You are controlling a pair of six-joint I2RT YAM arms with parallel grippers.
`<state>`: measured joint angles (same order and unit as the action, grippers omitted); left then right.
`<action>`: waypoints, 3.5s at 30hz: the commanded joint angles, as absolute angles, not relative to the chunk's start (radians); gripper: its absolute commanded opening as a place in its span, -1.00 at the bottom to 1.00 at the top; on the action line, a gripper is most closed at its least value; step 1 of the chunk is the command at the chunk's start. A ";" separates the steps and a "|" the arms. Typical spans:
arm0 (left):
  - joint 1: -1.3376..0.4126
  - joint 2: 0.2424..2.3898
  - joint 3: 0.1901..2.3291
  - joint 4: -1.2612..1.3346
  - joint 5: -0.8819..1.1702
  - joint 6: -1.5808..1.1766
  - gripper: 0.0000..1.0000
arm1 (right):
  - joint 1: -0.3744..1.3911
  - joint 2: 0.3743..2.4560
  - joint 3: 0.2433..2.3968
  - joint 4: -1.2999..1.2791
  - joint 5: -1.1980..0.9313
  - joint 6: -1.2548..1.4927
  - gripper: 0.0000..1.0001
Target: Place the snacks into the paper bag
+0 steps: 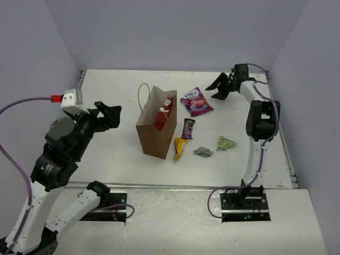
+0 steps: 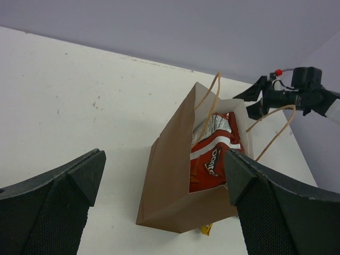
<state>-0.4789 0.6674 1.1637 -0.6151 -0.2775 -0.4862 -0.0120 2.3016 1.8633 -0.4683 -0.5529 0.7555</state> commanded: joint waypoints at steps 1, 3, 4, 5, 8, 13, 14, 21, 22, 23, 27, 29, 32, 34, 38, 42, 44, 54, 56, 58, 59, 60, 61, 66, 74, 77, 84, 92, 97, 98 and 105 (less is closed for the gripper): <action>-0.480 0.660 1.190 -0.597 -0.293 -0.476 1.00 | 0.000 2.180 1.882 -0.503 -0.516 0.686 0.31; -0.479 0.663 1.192 -0.595 -0.290 -0.477 1.00 | 0.029 2.132 1.795 -0.471 -0.489 0.680 0.37; -0.480 0.663 1.190 -0.595 -0.288 -0.477 1.00 | 0.035 2.111 1.758 -0.427 -0.456 0.686 0.53; -0.480 0.663 1.190 -0.594 -0.287 -0.476 1.00 | 0.040 2.064 1.684 -0.410 -0.440 0.692 0.69; -0.480 0.664 1.190 -0.594 -0.285 -0.479 1.00 | 0.049 2.016 1.611 -0.400 -0.387 0.706 0.79; -0.480 0.669 1.184 -0.586 -0.284 -0.482 1.00 | 0.051 1.866 1.318 -0.197 -0.388 0.833 0.79; -0.480 0.672 1.184 -0.583 -0.282 -0.482 1.00 | 0.051 1.852 1.254 -0.171 -0.373 0.854 0.79; -0.480 0.667 1.189 -0.578 -0.276 -0.476 1.00 | 0.061 1.899 1.210 -0.061 -0.348 0.997 0.75; -0.480 0.666 1.189 -0.580 -0.278 -0.476 1.00 | 0.066 1.914 1.216 -0.049 -0.336 1.011 0.75; -0.480 0.663 1.189 -0.583 -0.284 -0.474 1.00 | 0.067 1.946 1.235 -0.046 -0.330 1.025 0.75; -0.480 0.660 1.193 -0.591 -0.288 -0.472 1.00 | 0.086 2.023 1.295 -0.038 -0.295 1.104 0.72; -0.480 0.660 1.196 -0.595 -0.295 -0.471 1.00 | 0.090 2.068 1.331 -0.048 -0.272 1.136 0.66; -0.479 0.661 1.200 -0.600 -0.302 -0.469 1.00 | 0.097 2.108 1.354 -0.043 -0.282 1.161 -0.28; -0.480 0.661 1.204 -0.600 -0.304 -0.468 1.00 | 0.097 2.115 1.364 -0.046 -0.294 1.158 -1.00; -0.480 0.661 1.204 -0.604 -0.299 -0.472 1.00 | 0.097 2.019 1.270 -0.008 -0.298 1.105 -1.00; -0.480 0.657 1.201 -0.604 -0.293 -0.482 1.00 | 0.126 1.711 1.112 0.028 -0.238 1.011 -1.00; -0.480 0.655 1.200 -0.603 -0.288 -0.483 1.00 | 0.144 1.610 1.056 0.012 -0.227 0.956 -1.00; -0.480 0.644 1.193 -0.607 -0.273 -0.492 1.00 | 0.311 1.122 1.187 -0.261 -0.113 0.756 -1.00; -0.480 0.640 1.192 -0.609 -0.275 -0.495 1.00 | 0.343 1.073 1.262 -0.282 -0.141 0.718 -1.00; -0.480 0.637 1.186 -0.611 -0.275 -0.497 1.00 | 0.360 1.048 1.316 -0.279 -0.173 0.712 -1.00; -0.480 0.635 1.183 -0.611 -0.275 -0.502 1.00 | 0.373 1.033 1.331 -0.273 -0.234 0.710 -1.00; -0.480 0.634 1.181 -0.611 -0.272 -0.502 1.00 | 0.383 1.026 1.347 -0.259 -0.262 0.712 -1.00; -0.480 0.634 1.172 -0.611 -0.272 -0.505 1.00 | 0.391 1.020 1.376 -0.256 -0.285 0.710 -1.00; -0.480 0.635 1.158 -0.607 -0.270 -0.505 1.00 | 0.547 0.989 1.459 -0.241 -0.272 0.628 -1.00; -0.480 0.638 1.152 -0.595 -0.262 -0.497 1.00 | 0.724 1.060 1.618 -0.273 -0.308 0.577 -1.00; -0.480 0.641 1.155 -0.594 -0.262 -0.495 1.00 | 0.765 1.112 1.647 -0.265 -0.327 0.583 -1.00; -0.480 0.647 1.151 -0.592 -0.265 -0.495 1.00 | 0.821 1.250 1.632 -0.206 -0.325 0.580 -1.00; -0.480 0.626 1.147 -0.598 -0.279 -0.489 1.00 | 0.839 1.330 1.608 -0.181 -0.299 0.601 -1.00; -0.480 0.624 1.141 -0.598 -0.278 -0.489 1.00 | 0.848 1.305 1.520 -0.132 -0.247 0.638 -1.00; -0.480 0.624 1.141 -0.598 -0.279 -0.488 1.00 | 0.851 1.298 1.508 -0.120 -0.236 0.643 -1.00; -0.480 0.626 1.138 -0.598 -0.278 -0.492 1.00 | 0.922 1.187 1.333 0.021 -0.109 0.658 -1.00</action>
